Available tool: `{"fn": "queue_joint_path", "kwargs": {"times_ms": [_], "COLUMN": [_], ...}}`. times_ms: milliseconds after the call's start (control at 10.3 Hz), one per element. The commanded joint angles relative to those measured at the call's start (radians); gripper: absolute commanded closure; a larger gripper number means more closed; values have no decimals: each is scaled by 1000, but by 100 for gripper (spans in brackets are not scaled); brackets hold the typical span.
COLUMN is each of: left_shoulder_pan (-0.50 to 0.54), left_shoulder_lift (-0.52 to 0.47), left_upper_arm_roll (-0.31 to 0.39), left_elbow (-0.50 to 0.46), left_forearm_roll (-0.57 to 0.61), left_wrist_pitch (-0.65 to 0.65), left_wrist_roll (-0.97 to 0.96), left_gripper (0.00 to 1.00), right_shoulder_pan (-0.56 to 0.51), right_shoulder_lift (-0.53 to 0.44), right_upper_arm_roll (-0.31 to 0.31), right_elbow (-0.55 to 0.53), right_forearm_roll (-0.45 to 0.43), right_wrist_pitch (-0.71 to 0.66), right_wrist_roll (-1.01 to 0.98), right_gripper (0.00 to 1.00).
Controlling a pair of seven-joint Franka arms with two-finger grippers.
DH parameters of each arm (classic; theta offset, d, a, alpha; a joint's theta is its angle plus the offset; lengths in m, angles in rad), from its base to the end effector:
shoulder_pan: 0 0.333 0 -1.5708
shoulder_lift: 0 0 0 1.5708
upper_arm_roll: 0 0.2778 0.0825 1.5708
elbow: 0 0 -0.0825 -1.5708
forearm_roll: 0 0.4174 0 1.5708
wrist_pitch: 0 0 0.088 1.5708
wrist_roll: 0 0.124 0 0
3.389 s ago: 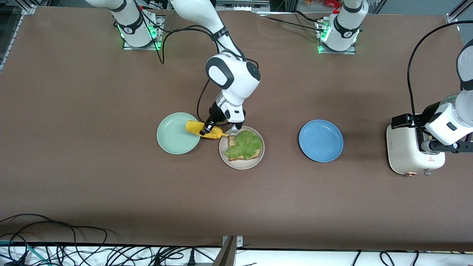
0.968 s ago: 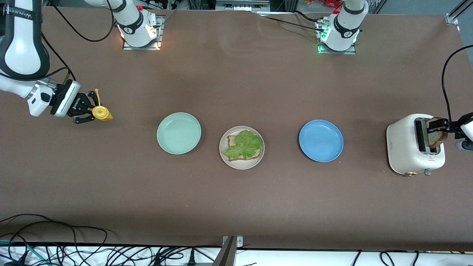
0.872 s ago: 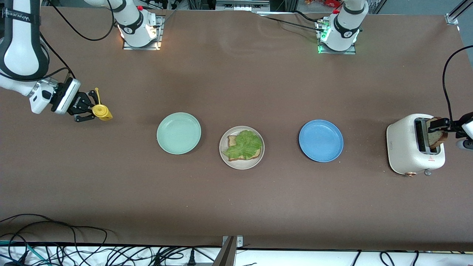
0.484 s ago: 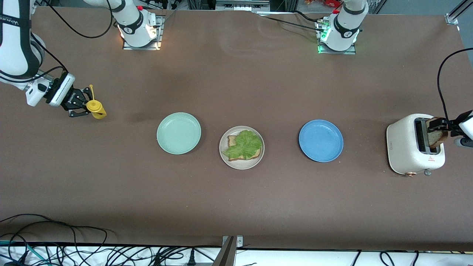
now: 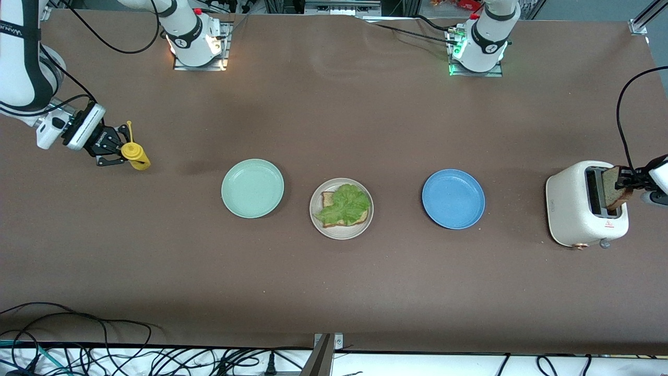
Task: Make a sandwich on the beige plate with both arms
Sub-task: 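Lift the toast slice out and carry it toward the beige plate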
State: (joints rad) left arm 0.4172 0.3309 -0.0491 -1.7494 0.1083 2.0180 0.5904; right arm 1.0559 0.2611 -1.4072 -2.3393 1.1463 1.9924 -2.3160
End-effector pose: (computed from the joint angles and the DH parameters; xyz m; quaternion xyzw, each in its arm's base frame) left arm 0.6061 0.2438 0.3086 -0.9896 0.1344 0.0458 0.0214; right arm 0.4939 -0.1298 0.2289 -0.7599 -0.5450 -0.2945 0.1970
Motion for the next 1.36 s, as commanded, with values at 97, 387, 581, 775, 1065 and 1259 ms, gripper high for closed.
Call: {"fn": "queue_joint_path", "kwargs": {"times_ms": [97,387,581,775,1065,1259], "left_shoulder_pan": [-9,-76,-123,-155,-250,-354], "left_shoulder_lift": [8,31,31,30,31,77], "left_upper_arm_roll": [-18,-37,-37,-38,-77,-77], "left_elbow": [141,325,369,370,363,361], "left_forearm_roll": [13,-31,-114,-252,-357,-462], "left_wrist_pitch": [-146,-353,-467,-522,-561,-561], "left_wrist_roll": [40,32,28,-39,-216,-305], "left_gripper": [100,100,100,100,100,100], "right_shoulder_pan": [-20,-28,-36,-133,-292,-289], "right_shoulder_lift": [53,55,70,95,101,104], "right_upper_arm_roll": [7,10,19,120,283,283], "right_elbow": [-37,-70,-78,-77,-63,-51], "right_forearm_roll": [110,156,182,204,230,228], "right_wrist_pitch": [-6,-6,-11,-49,-54,-53], "right_wrist_roll": [-103,-117,-135,-137,-168,-161], "right_gripper": [100,100,100,100,100,100]}}
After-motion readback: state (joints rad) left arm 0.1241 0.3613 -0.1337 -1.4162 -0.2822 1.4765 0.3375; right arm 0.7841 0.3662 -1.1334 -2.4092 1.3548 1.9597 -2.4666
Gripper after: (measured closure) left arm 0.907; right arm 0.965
